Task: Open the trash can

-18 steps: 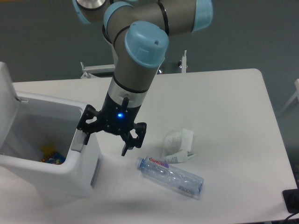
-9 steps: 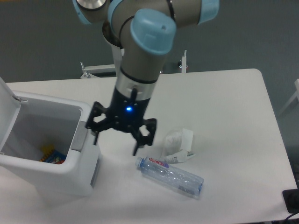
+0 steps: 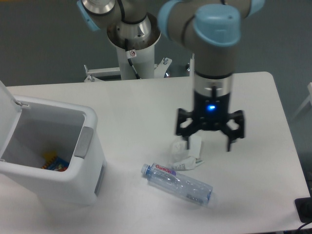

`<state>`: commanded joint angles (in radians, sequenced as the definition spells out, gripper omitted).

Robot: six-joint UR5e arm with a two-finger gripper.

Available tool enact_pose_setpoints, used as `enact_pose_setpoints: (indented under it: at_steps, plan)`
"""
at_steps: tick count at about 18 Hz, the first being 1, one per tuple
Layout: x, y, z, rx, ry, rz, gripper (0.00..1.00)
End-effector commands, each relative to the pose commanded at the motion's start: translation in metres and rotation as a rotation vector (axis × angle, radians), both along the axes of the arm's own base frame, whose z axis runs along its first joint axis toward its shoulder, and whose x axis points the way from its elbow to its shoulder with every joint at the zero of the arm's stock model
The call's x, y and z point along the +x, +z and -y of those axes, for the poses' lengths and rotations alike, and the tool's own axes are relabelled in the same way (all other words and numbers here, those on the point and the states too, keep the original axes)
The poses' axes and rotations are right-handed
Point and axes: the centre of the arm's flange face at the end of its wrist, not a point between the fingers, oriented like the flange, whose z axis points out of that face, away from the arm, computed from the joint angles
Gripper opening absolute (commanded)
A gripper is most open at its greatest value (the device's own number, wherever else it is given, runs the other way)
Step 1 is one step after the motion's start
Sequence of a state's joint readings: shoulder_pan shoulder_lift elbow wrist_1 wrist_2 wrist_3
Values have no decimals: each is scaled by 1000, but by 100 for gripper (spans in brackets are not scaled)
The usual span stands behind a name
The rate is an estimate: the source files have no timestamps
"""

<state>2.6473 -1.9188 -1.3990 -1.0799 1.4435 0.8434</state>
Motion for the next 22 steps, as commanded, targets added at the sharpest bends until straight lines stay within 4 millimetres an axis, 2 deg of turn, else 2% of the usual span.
enact_pose_setpoints:
  at_steps: [2, 4, 6, 10, 14, 16, 18, 20, 22]
  plan:
    - [-27, -19, 22, -30, -23, 7, 100]
    - [-53, -29, 52, -67, -58, -4, 100]
    - [-66, -39, 72, -100, -99, 26, 100]
    - [-89, -56, 98, -141, -237, 22, 100]
    - [-96, -79, 100, -214, -305, 46, 100]
    - [-91, -84, 102, -256, -321, 75, 100]
    - [-93, -76, 100, -301, -366, 56, 100]
    - [-93, -78, 100, -345, -447, 75, 100]
    - [-87, -83, 91, -376, -473, 69, 100]
